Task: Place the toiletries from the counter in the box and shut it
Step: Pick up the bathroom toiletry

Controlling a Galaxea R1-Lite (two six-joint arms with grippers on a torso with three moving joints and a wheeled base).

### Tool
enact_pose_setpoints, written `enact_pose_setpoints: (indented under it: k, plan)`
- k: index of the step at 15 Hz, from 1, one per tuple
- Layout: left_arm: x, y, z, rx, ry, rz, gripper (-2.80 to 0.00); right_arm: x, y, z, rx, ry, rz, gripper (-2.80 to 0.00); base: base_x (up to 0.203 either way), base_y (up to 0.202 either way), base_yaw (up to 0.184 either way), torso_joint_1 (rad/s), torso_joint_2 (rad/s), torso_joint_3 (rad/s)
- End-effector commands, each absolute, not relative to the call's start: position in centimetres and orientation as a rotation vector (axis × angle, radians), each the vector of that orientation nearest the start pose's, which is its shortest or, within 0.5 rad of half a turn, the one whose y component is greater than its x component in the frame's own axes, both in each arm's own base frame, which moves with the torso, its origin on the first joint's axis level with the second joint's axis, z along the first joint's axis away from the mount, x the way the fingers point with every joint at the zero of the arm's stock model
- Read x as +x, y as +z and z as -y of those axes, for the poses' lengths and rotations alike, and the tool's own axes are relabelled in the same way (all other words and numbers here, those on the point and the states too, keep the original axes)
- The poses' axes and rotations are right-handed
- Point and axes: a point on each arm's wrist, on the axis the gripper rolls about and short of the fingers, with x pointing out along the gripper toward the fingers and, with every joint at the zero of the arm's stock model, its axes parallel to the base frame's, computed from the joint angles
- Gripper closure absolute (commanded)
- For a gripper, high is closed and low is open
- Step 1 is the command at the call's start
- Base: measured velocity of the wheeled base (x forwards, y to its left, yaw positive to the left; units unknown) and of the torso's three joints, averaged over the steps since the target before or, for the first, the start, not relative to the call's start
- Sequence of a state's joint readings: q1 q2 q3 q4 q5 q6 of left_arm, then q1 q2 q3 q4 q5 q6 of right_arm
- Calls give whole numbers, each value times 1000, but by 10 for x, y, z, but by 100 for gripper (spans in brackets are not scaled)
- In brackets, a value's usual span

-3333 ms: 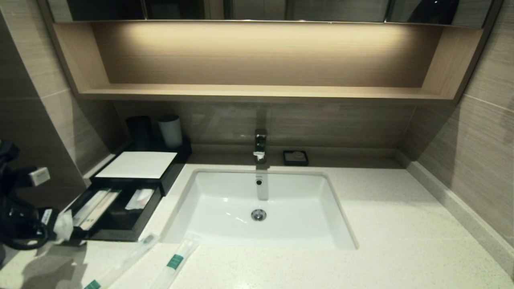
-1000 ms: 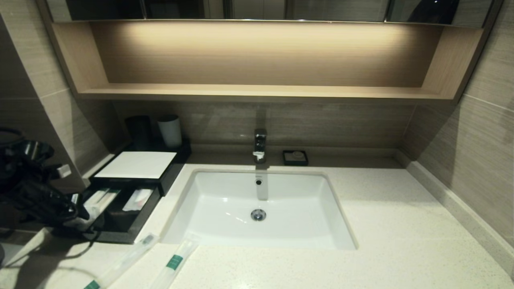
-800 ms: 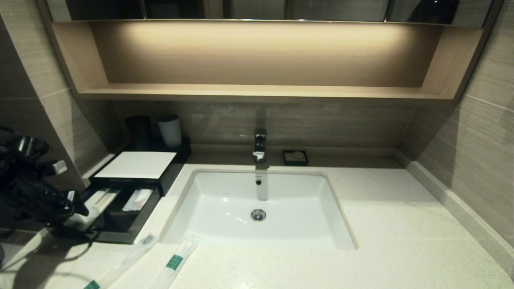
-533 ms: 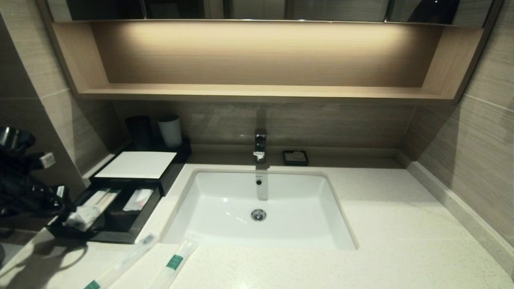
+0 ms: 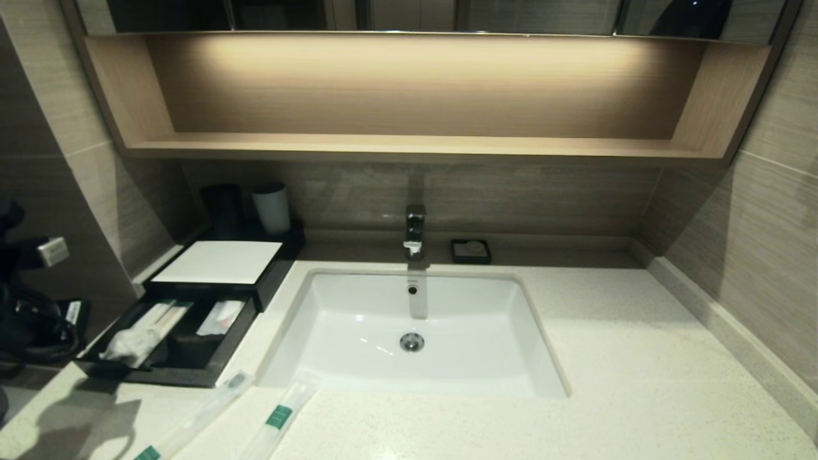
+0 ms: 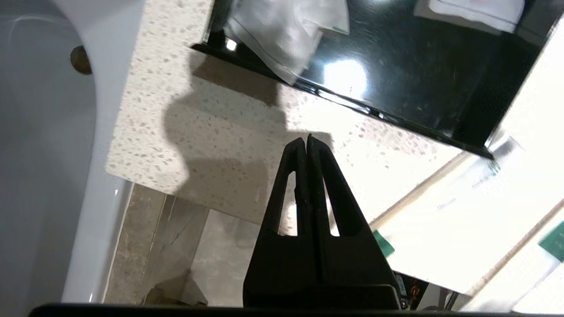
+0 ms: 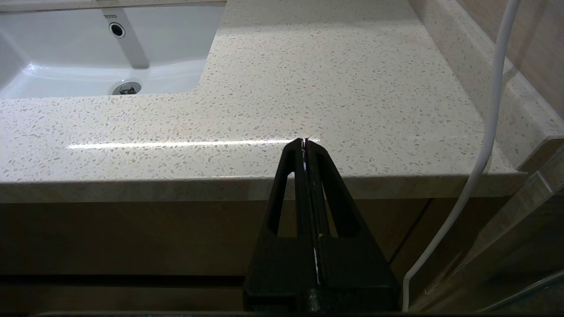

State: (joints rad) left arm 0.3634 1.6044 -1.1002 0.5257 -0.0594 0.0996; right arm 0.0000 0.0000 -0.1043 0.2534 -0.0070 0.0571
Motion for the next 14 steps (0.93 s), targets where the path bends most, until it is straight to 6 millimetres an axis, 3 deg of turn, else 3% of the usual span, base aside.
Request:
enact_pose_setpoints:
  k: [1, 8, 14]
  plan:
    - [232, 193, -78, -111, 192, -1029, 0, -33, 78, 0, 57, -12, -153, 0, 0, 0, 0, 0, 0, 0]
    - [226, 165, -20, -69, -32, -1210, 0, -33, 78, 0, 57, -12, -152, 0, 0, 0, 0, 0, 0, 0]
    - [216, 170, 14, 0, -191, -1265, 0, -33, 78, 0, 56, -12, -152, 0, 0, 0, 0, 0, 0, 0]
